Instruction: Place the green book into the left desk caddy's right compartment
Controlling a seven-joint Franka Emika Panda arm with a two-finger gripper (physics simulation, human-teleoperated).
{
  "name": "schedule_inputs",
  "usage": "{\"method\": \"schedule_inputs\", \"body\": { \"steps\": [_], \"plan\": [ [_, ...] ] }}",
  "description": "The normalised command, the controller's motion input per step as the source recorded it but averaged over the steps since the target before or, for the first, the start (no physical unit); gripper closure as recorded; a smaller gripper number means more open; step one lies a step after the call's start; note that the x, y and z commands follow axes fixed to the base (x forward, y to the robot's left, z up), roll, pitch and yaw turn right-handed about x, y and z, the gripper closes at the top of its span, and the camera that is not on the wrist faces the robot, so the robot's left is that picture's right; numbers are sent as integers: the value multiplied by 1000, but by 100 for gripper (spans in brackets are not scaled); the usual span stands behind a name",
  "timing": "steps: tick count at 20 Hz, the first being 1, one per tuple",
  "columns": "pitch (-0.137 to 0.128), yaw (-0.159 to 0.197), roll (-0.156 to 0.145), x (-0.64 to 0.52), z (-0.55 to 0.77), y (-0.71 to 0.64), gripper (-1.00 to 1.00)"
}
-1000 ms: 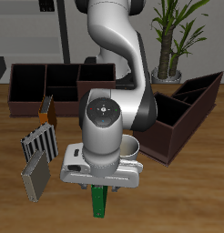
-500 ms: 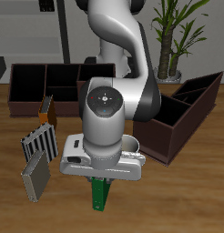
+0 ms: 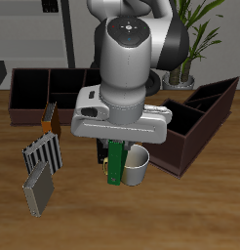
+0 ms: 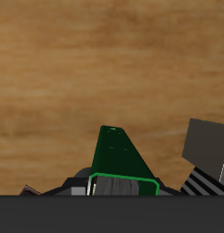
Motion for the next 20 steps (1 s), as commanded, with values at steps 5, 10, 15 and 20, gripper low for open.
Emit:
{"method": "schedule_inputs", "body": {
  "steps": [5,10,15,20],
  "plan": [
    [-10,-23,-48,-370,644,168,100],
    [4,-18,-16,-423,626,258,100],
    [-61,19,-3,-575,565,328,100],
    [-43,-12,-29,-379,260,106,100]
  ]
}}
